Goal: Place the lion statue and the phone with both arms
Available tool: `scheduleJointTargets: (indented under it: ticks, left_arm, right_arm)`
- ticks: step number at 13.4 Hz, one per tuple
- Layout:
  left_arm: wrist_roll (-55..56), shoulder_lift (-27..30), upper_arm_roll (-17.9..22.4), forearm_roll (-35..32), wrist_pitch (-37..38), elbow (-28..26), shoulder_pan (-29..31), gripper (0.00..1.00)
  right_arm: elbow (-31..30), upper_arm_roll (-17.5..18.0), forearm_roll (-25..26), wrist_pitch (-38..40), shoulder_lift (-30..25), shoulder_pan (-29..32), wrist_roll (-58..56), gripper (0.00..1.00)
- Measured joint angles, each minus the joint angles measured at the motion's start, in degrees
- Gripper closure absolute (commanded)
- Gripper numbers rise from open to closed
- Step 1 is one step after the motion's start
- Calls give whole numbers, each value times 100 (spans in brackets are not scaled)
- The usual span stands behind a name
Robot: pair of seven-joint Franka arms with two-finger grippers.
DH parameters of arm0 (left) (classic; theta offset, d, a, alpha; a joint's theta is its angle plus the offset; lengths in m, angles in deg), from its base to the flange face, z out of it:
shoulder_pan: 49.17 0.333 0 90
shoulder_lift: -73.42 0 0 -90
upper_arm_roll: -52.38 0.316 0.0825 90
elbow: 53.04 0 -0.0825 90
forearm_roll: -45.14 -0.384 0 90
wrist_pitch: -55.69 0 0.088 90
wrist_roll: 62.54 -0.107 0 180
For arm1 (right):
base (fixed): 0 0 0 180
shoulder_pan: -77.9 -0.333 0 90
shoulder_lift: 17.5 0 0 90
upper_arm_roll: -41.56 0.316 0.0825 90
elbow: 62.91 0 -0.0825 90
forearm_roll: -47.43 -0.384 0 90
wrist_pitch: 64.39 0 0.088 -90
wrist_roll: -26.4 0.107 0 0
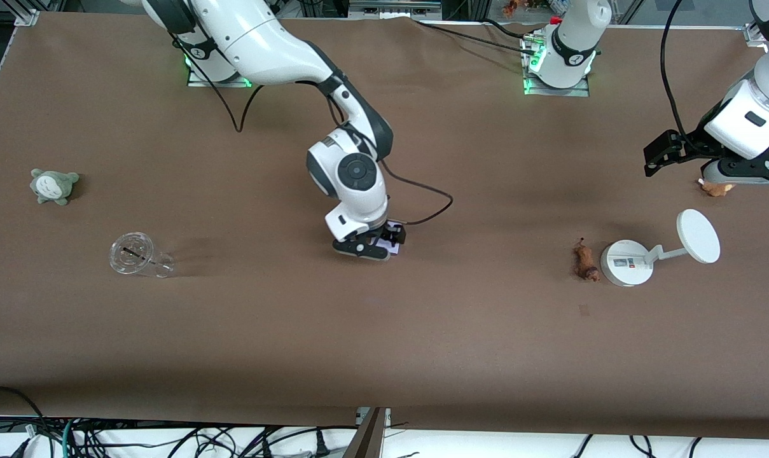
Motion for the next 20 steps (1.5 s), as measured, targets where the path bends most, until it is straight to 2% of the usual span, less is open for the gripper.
scheduleJointTargets:
  ticks: [13,14,15,20]
  left_arm:
    - [0,-5,-2,0,-2,0,-3,0]
    - [0,-5,-2,0,-1,0,-3,0]
    - [0,-5,-2,0,0,0,-3,0]
    - [0,-9,-2,0,0,0,-3,0]
  right_arm:
    - [-2,2,2,-288,268,-171,30,0]
    - [-2,2,2,-314,293,-171,30,13]
    - [-2,1,4,-331,310,-171,30,53]
    - [2,-21,5,-358,313,-164,21,55]
